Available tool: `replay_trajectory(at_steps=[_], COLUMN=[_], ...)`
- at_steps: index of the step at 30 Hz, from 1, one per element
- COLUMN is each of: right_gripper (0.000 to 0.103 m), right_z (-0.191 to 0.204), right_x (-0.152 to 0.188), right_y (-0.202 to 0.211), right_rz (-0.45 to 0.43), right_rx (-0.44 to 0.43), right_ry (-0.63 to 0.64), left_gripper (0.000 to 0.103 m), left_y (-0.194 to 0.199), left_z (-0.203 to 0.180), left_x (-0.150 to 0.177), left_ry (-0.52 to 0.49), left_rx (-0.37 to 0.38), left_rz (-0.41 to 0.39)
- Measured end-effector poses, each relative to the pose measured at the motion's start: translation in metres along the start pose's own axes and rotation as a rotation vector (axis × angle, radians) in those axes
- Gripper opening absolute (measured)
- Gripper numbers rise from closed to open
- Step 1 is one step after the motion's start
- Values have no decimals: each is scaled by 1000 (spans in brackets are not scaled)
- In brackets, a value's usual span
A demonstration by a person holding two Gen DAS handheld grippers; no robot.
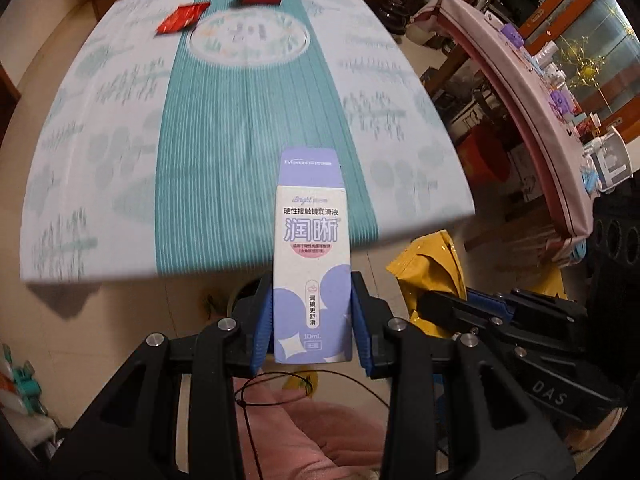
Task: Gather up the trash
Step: 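Carry the yellow packet and white-and-purple box over the black bin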
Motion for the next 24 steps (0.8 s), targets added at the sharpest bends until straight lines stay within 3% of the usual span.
replay_trajectory(at_steps=[6,11,18,24], right_gripper=[14,14,14,14], right_z=[7,4,-26,-68], right_x=[60,106,166,210], right_y=[-23,-64,-151,-229], right_rz=[74,122,192,247], right_rx=[-29,-21,47,101], right_ry=[-27,-95,-198,-273], left_gripper=[32,32,32,32], left_y=[-8,-47,-137,-215], left_z=[18,40,80,106], left_x=[60,93,132,148], left_ry=[-31,-44,-87,-74], left_rx=[-20,-42,-88,-84], left_rz=[53,131,193,234])
Point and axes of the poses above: each gripper's, at about its wrist camera, not at the fingertips, and y roughly against the way its jaws point, z to its left, x to its underside, the point moved 1 cm from there along -y, roughly the way its jaws point, and after that the axes turned 15 degrees about y, right-handed, at the moved point
